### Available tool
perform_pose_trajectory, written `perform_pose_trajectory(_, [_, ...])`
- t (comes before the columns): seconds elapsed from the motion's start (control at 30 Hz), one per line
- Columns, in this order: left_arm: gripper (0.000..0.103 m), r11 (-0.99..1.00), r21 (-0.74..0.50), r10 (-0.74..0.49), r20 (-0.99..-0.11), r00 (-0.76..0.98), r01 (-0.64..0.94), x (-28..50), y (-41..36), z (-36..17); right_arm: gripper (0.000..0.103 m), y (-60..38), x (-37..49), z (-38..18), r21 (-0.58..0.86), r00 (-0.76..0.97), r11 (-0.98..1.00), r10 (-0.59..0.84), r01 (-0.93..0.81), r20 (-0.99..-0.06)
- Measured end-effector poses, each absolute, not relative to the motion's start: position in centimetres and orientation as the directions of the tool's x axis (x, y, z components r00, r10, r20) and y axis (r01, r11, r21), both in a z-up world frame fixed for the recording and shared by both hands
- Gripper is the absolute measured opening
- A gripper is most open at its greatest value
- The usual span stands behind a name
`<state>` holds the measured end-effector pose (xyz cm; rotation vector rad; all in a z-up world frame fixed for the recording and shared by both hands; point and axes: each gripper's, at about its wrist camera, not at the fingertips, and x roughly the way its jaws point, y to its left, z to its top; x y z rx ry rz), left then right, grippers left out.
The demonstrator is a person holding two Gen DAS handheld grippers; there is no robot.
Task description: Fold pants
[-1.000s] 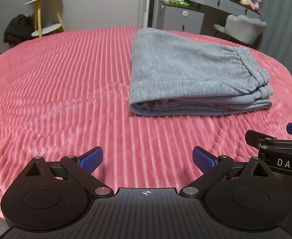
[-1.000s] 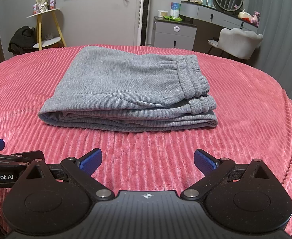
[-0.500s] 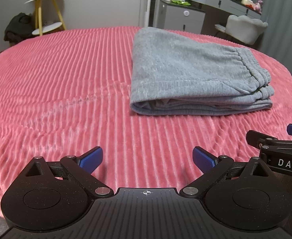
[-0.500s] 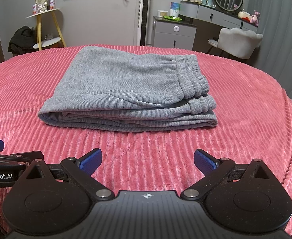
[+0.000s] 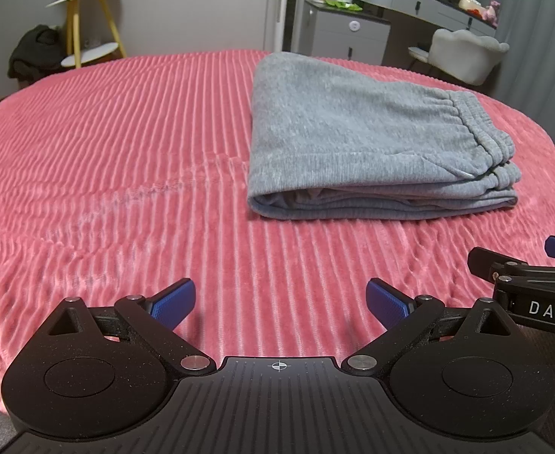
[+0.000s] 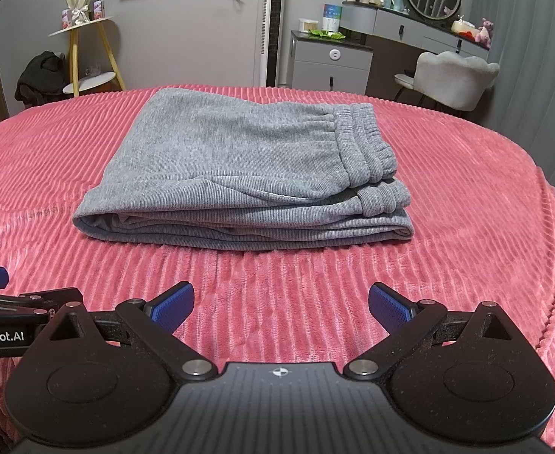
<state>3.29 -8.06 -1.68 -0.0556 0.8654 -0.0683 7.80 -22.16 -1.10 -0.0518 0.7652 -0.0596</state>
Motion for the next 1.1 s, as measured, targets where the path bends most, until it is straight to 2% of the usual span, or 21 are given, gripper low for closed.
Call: perform_pose_trajectory(1.1, [0.101, 0.995, -0.073, -0.096, -0.738, 0.668, 0.062, 3.08, -8.16, -1.44, 0.099, -22.04, 7.83, -1.02, -0.071, 0.722, 0.997, -0.073, 0.033, -0.688])
